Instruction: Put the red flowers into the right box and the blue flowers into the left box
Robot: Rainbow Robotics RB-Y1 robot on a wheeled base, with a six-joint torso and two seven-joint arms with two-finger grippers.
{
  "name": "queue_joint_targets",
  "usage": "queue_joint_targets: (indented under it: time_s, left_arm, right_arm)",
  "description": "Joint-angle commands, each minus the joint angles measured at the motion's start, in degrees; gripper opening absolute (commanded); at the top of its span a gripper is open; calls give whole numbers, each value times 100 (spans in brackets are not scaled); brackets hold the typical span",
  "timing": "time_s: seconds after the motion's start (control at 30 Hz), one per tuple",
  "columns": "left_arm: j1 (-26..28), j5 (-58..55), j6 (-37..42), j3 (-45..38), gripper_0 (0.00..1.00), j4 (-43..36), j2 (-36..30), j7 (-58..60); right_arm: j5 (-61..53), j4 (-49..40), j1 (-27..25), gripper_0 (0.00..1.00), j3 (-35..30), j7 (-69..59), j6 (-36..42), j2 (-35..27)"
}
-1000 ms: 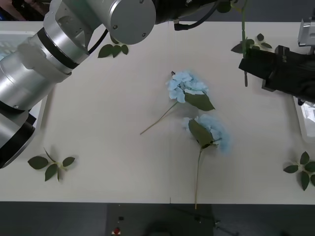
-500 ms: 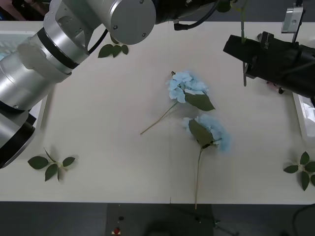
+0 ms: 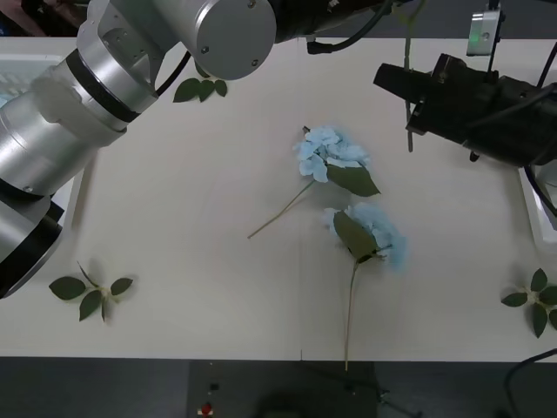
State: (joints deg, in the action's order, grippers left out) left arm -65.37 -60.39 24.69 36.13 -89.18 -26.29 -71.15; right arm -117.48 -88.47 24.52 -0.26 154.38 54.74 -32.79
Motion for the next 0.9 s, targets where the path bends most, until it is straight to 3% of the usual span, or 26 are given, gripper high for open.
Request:
queue_joint_targets:
  time_s: [0.03, 0.07, 0.1, 0.57, 0.77, 0.9]
  left_arm:
    - [-108, 62, -43, -62, 78, -82, -61, -127]
    - [-108, 62, -43, -53, 96, -82, -52, -127]
    - [-108, 27, -43, -53, 100, -64, -61, -109]
    - [-108, 80, -43, -62, 100, -55, -61, -65]
    - [-108, 80, -43, -18, 100, -64, -61, -74]
    - [-108, 44, -43, 70, 100, -64, -228, -65]
  right_arm:
    - [-3, -117, 132, 0, -9, -233, 37, -43]
    - [14, -117, 140, 0, -9, -233, 37, -43]
    - [32, -126, 140, 0, -9, -250, 37, -43]
    - [339, -117, 149, 0, -9, -813, 11, -289]
    - [647, 85, 149, 0, -9, -1868, 64, -1107]
    - [550, 814, 430, 0, -9, -2087, 793, -1924]
